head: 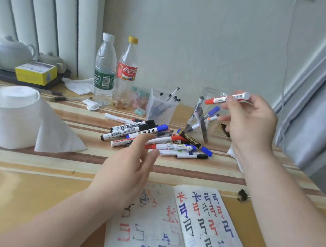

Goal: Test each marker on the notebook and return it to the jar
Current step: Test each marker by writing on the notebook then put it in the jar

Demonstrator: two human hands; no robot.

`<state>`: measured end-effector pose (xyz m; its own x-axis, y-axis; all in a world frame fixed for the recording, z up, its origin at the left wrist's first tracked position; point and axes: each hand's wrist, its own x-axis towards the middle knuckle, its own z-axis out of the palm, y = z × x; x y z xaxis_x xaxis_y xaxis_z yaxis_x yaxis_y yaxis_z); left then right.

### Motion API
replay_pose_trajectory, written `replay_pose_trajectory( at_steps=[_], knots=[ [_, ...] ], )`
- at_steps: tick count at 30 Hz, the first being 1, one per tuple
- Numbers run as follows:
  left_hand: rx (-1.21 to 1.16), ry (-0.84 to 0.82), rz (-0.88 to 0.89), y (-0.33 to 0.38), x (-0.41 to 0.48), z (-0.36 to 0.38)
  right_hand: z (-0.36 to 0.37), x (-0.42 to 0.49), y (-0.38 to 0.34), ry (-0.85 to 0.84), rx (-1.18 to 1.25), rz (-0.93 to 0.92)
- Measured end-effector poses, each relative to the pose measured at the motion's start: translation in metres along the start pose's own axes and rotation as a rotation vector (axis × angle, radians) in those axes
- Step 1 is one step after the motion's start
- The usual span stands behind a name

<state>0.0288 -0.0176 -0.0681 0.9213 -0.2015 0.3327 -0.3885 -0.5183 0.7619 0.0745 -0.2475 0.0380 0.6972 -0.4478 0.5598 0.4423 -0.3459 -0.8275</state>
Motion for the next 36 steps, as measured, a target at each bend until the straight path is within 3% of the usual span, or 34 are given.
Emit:
replay_pose_trajectory(
  at_steps=[10,16,19,22,25,27,32,36],
  knots=[
    [-0.004,-0.072,-0.055,0.002,-0.001,-0.004,0.023,0.088,-0.006,0.252,-0.004,0.06],
    [-0.06,-0.059,-0.067,0.0,-0.001,-0.004,0.026,0.084,0.018,0.135,-0.131,0.282],
    [-0.061,-0.045,-0.076,-0.001,0.0,-0.003,0.027,0.055,0.032,0.121,-0.21,0.217],
    [0.007,-0.052,-0.107,-0.005,0.002,0.0,0.032,0.012,0.046,-0.093,-0.333,0.15],
    [0.047,-0.071,-0.163,-0.008,0.004,0.002,0.039,-0.023,0.06,-0.561,-0.643,0.158],
    [0.045,-0.068,-0.191,-0.01,0.006,0.002,0.04,-0.035,0.069,-0.761,-0.889,0.093],
    [0.028,-0.062,-0.213,-0.013,0.008,0.002,0.042,-0.038,0.074,-0.846,-1.074,-0.157],
    [-0.009,-0.004,-0.186,-0.013,0.008,0.001,0.049,-0.031,0.07,-0.873,-1.229,-0.12]
  ],
)
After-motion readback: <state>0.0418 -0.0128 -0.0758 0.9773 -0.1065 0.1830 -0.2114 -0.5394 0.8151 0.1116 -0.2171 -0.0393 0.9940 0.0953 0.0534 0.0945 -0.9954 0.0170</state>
